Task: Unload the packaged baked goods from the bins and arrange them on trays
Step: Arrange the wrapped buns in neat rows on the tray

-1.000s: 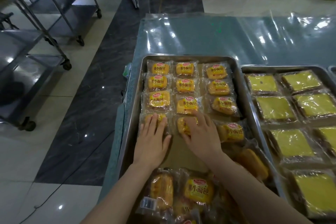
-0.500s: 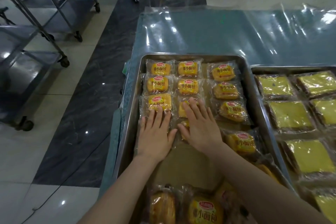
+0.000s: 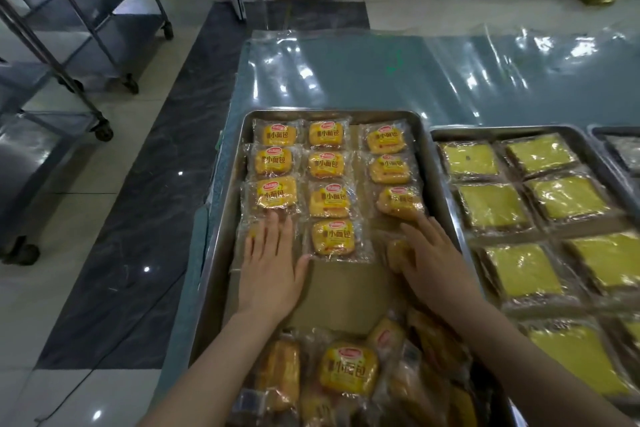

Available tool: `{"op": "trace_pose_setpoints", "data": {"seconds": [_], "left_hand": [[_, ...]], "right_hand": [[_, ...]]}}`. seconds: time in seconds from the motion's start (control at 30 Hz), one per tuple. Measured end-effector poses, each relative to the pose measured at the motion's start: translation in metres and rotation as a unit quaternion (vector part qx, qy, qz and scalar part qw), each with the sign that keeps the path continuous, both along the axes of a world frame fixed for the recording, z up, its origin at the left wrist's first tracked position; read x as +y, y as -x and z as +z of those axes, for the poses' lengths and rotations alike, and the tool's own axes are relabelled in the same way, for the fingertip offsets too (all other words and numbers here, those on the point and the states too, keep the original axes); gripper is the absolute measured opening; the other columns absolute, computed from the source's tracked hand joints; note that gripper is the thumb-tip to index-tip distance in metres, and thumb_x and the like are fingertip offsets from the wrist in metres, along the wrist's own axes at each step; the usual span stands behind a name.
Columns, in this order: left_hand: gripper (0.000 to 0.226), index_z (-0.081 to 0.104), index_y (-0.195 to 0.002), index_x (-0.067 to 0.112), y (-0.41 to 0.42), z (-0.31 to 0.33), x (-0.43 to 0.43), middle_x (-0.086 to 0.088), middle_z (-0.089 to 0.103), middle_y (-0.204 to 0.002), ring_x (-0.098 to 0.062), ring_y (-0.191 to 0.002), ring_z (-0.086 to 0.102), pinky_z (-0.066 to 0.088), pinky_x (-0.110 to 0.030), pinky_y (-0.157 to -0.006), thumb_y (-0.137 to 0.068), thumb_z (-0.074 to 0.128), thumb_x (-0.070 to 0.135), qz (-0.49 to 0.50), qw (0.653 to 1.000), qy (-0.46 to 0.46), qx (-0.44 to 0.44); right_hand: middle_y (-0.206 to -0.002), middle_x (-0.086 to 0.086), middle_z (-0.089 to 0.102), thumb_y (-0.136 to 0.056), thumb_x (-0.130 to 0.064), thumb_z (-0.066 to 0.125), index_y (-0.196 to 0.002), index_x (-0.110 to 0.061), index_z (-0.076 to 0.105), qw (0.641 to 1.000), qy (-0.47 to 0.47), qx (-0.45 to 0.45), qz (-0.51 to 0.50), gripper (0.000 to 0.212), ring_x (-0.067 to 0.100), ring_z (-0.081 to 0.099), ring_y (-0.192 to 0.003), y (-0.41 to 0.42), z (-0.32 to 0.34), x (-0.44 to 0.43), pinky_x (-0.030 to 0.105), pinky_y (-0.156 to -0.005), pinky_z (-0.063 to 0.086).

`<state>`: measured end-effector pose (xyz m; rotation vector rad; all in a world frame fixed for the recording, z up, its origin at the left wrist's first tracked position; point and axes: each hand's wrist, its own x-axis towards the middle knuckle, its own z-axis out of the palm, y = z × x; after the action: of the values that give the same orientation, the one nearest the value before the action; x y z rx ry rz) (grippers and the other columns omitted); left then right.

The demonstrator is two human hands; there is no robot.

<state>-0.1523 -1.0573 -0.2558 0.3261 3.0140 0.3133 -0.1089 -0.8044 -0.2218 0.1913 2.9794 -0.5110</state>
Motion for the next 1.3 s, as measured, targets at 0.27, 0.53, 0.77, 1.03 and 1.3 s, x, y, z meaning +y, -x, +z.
{"op": "trace_pose_setpoints", "data": {"seconds": [0.27,0.53,0.77,1.03,1.3], "left_hand": [[0.072,-0.032,-0.139,0.032,-0.001,-0.013,0.009,-0.008,-0.042,-0.144,-0.030,-0.131,-0.039,-0.018,-0.046,-0.110,-0.086,0.004,0.065,0.006,0.998,0.027,-0.061],[0.073,-0.035,-0.137,0.033,-0.008,-0.002,-0.004,-0.001,-0.040,-0.146,-0.018,-0.131,-0.042,-0.020,-0.039,-0.109,-0.080,-0.005,0.067,-0.013,0.999,0.003,-0.050],[0.075,-0.015,-0.145,0.034,-0.066,0.035,-0.023,0.010,-0.022,-0.152,-0.006,-0.138,-0.024,-0.012,-0.027,-0.110,-0.081,0.006,0.068,-0.037,0.993,-0.086,-0.067],[0.066,0.002,-0.147,0.036,-0.133,0.034,-0.052,0.014,-0.004,-0.156,-0.002,-0.139,-0.010,0.000,-0.027,-0.111,-0.093,0.037,0.053,-0.047,0.986,-0.111,-0.112],[0.091,-0.027,-0.140,0.039,-0.167,0.019,-0.060,0.010,-0.034,-0.149,-0.016,-0.143,-0.010,0.004,-0.041,-0.115,-0.089,0.047,0.056,-0.033,0.976,-0.109,-0.185]], "right_hand": [[-0.150,0.001,-0.037,-0.095,-0.058,0.029,-0.145,-0.024,-0.027,0.988,-0.086,-0.106,0.069,0.082,0.027,-0.033,-0.136,-0.002,-0.029,-0.001,0.044,-0.113,-0.012],[-0.153,0.001,-0.032,-0.094,-0.053,0.043,-0.148,-0.024,-0.020,0.991,-0.062,-0.082,0.085,0.088,0.022,-0.032,-0.138,0.007,-0.015,-0.002,0.044,-0.112,-0.013],[-0.150,0.008,0.037,-0.091,-0.025,0.060,-0.137,-0.010,0.049,0.986,0.076,-0.008,0.149,0.049,0.014,0.018,-0.139,-0.029,0.019,-0.010,0.016,-0.111,0.004],[-0.118,-0.005,0.063,-0.085,-0.050,0.058,-0.125,-0.027,0.057,0.987,0.053,-0.068,0.137,0.046,0.014,0.058,-0.103,-0.066,0.046,-0.061,0.029,-0.083,0.049],[-0.090,-0.002,0.058,-0.074,-0.063,0.064,-0.091,-0.020,0.052,0.949,-0.081,-0.241,0.186,0.049,0.017,0.053,-0.081,-0.074,0.037,-0.092,0.032,-0.068,0.044]]}}
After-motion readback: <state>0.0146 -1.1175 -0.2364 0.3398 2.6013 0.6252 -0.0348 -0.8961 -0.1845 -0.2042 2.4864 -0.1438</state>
